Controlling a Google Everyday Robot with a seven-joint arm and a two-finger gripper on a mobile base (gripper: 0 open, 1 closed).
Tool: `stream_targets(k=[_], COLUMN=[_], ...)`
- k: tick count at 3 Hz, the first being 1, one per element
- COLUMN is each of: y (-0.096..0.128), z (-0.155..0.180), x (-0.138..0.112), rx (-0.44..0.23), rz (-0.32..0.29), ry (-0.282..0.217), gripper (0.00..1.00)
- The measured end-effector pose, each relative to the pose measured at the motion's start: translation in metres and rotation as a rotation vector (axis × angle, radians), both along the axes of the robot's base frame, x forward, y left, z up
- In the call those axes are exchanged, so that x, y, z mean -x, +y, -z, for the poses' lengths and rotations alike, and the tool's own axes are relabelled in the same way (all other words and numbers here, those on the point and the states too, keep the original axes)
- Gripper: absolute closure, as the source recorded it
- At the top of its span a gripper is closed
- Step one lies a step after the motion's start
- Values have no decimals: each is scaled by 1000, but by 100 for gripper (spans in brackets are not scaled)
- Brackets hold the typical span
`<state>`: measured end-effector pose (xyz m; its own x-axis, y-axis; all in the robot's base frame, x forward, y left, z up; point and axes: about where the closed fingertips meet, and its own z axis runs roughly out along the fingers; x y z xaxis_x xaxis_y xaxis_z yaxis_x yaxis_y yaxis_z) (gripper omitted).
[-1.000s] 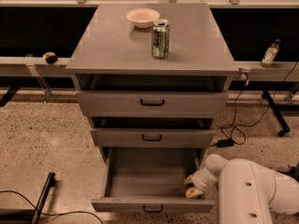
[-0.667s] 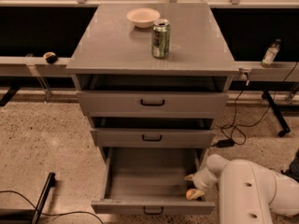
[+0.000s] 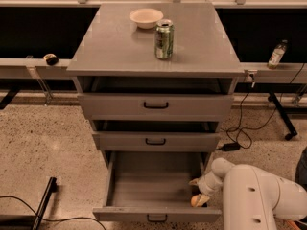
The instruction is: Pick orange from bottom drawer and place on counter
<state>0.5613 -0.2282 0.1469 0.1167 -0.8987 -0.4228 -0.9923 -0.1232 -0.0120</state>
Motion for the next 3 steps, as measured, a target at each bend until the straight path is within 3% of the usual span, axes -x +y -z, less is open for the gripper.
stream_targets(k=[2, 3], y=[-9, -9], z=[24, 21], x=[13, 13], rx=[-4, -4], rz=[5, 5], ry=[31, 31], gripper=[61, 60])
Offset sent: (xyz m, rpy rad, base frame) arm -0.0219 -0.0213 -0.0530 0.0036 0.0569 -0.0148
